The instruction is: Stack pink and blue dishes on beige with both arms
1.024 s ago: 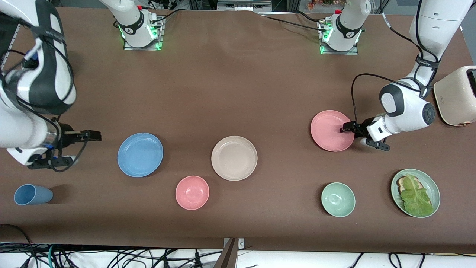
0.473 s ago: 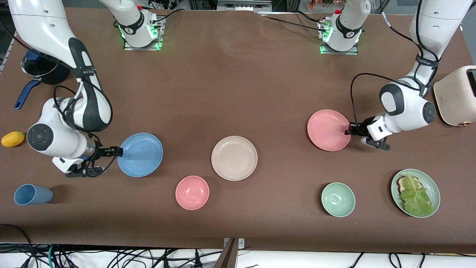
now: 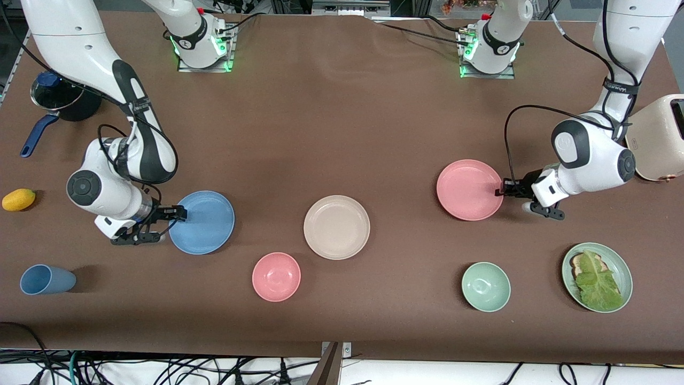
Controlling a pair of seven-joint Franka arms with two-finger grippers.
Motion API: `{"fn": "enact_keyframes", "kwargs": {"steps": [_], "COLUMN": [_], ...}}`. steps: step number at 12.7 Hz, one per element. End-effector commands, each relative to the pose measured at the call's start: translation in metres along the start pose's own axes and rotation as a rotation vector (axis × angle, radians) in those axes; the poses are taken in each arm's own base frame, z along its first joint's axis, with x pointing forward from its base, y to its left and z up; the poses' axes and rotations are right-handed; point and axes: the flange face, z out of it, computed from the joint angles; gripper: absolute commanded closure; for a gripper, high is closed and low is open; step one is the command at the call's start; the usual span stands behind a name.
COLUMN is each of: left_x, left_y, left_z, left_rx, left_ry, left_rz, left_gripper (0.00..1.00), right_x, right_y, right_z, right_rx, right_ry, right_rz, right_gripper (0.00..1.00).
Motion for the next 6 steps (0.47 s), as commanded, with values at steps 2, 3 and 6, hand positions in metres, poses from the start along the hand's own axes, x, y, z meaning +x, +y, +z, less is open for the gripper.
{"fn": "enact_keyframes", "kwargs": {"steps": [2, 3, 6], "left_x": [0.035, 0.043, 0.064], "left_y": [0.088, 0.119, 0.202], "left_z": [-0.013, -0.01, 0.013], "left_rx": [-0.048, -0.06, -0.059], "left_ry": [0.021, 0.021, 0.015], "left_rz": [-0.102, -0.139, -0.222], "left_gripper": [1.0, 1.0, 1.0], "right_x": [-0.01, -0.01, -0.011], "right_y": [-0.003, -0.002, -0.002], "right_z": [-0.001, 0.0, 0.001], "right_rx": [0.009, 0.009, 0.009], "right_ry": [0.016, 0.014, 0.013], "right_rz": [0.016, 0.017, 0.017], "right_gripper": [0.32, 0.43, 0.69]}}
